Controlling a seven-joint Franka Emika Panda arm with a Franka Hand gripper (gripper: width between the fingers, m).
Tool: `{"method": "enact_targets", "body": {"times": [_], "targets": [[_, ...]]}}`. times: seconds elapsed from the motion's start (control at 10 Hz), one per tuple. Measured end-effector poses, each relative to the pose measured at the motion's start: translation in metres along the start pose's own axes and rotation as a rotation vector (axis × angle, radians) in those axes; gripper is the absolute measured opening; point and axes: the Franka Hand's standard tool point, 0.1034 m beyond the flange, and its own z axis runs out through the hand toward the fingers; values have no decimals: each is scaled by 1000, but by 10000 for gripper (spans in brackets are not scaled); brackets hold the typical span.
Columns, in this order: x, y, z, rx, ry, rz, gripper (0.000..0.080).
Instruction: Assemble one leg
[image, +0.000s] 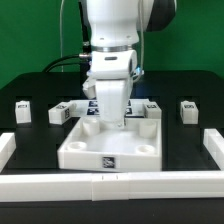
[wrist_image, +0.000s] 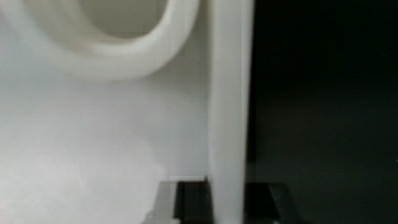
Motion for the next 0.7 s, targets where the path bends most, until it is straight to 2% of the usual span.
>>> {"method": "enact_targets", "body": {"times": [0.1,0.5,0.7], "targets": [[17,6,1,-34,1,-93,58],[17,6,1,-37,0,-88,58],[40,10,2,-43,1,-97,58]]}}
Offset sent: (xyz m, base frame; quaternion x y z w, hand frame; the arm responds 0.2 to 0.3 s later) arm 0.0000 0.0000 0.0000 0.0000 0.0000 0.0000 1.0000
